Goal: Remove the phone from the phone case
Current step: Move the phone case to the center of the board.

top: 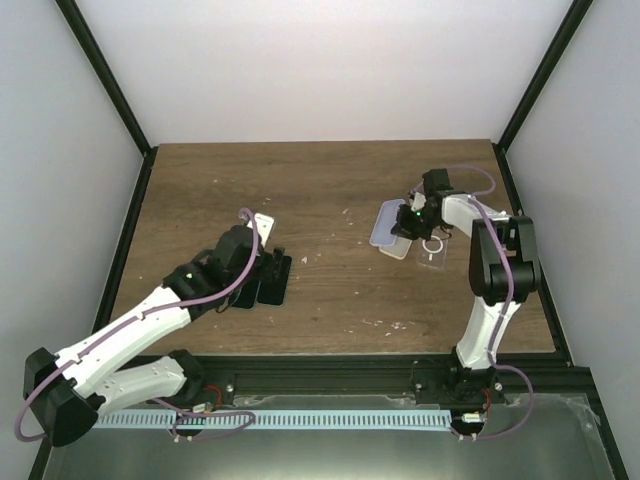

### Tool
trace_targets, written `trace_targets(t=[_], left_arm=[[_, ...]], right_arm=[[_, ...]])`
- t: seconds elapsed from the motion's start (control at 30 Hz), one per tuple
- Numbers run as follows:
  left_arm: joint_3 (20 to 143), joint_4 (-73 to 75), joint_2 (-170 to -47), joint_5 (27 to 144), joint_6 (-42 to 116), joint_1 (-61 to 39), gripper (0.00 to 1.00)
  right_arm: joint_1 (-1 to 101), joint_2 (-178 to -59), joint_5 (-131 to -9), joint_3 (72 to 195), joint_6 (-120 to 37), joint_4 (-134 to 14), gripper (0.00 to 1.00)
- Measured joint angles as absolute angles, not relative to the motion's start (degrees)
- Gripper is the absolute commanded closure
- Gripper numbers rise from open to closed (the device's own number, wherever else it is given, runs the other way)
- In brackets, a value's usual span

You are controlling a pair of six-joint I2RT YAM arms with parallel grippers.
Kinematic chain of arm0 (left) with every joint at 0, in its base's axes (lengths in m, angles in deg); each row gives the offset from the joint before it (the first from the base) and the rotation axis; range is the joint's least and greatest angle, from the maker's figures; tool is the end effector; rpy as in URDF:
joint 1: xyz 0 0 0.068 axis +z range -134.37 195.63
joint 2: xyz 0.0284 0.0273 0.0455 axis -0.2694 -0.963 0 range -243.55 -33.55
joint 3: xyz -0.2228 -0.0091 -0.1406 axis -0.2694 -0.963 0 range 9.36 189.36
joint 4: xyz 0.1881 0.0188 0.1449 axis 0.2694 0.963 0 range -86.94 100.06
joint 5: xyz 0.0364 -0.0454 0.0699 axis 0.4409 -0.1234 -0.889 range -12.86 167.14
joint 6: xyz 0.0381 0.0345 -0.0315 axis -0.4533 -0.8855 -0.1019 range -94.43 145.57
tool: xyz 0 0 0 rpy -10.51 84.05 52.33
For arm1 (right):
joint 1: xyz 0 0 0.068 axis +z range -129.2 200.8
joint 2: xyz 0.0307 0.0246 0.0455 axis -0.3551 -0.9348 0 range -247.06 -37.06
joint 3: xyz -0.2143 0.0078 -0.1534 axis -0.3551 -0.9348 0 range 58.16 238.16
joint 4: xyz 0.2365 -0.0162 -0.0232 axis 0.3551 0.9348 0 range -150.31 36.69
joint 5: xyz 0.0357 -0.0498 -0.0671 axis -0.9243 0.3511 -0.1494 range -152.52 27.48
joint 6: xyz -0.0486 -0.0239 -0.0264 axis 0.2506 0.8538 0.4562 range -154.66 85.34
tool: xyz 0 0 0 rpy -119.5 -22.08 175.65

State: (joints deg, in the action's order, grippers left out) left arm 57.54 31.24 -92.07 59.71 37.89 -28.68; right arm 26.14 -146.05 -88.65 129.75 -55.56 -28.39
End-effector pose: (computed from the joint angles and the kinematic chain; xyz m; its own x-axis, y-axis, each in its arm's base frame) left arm 0.1564 -0.1340 0.2775 -0.5418 0.2444 -0.8042 0.3922 0.9198 0.0153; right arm 0.3509 0.0526 0.1615 -0.9552 0.2325 -0.1830 0.1096 0.8526 0.5110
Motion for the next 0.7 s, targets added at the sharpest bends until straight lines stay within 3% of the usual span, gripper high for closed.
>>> trace_targets(t=[0.3, 0.57, 0.7], left_arm=[[57.54, 31.33, -90.78, 59.16, 37.23, -28.64, 0.30], [57.52, 31.46, -88.46, 58.88, 37.08, -27.31, 0.29], [57.48, 31.46, -88.16, 58.96, 37.08, -27.09, 0.29]], right_arm=[[19.52, -137.96, -83.80, 125.12, -54.99, -26.88, 0.99], [21.10, -135.07, -102.27, 124.00, -50.12, -29.98, 0.99], [23.74, -136.98, -105.35, 124.18, -49.79, -30.75, 0.98]])
